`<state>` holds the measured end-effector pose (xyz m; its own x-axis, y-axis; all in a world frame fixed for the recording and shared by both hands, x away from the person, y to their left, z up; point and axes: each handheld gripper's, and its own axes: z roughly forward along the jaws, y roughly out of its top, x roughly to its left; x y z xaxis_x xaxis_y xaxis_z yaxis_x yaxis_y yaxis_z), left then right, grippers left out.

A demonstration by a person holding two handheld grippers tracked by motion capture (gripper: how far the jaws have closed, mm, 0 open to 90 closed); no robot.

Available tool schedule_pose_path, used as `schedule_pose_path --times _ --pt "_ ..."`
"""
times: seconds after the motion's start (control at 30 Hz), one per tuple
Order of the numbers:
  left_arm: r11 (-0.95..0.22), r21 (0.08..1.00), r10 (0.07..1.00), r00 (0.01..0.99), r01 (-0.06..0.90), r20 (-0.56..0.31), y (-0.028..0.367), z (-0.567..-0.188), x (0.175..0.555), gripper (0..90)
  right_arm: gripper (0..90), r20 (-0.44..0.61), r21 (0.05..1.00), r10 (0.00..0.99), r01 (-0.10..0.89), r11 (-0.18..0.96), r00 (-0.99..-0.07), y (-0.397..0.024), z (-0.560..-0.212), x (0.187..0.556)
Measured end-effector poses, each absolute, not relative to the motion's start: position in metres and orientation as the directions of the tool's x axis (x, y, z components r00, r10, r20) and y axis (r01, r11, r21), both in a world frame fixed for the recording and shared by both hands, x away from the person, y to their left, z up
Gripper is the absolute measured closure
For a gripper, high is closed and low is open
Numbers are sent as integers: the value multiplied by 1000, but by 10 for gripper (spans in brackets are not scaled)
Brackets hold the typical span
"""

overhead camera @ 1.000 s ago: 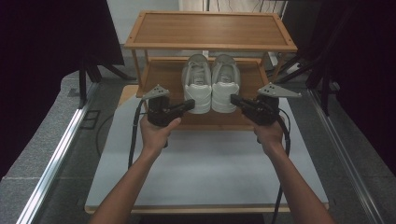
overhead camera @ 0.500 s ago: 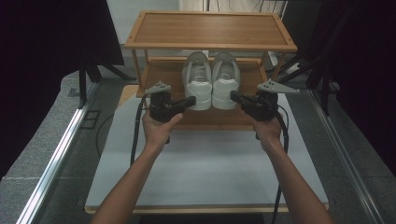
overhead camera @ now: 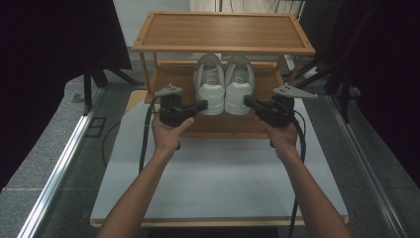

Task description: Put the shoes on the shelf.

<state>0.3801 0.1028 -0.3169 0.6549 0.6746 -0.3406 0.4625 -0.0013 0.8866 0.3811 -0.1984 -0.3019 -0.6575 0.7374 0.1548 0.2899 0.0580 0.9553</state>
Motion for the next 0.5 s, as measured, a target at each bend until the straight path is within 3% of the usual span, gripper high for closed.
schedule_pose_path --times 0.23,0.33,0.5 --pt "-7 887 655 672 461 -344 105 -318 382 900 840 192 950 717 310 35 -670 -201 -303 382" --pt "-9 889 644 683 458 -346 106 -319 382 886 778 175 953 716 299 49 -676 -200 -303 380" --pt "17 901 639 689 433 -343 107 -321 375 712 682 143 959 721 274 67 -678 -198 -304 374"
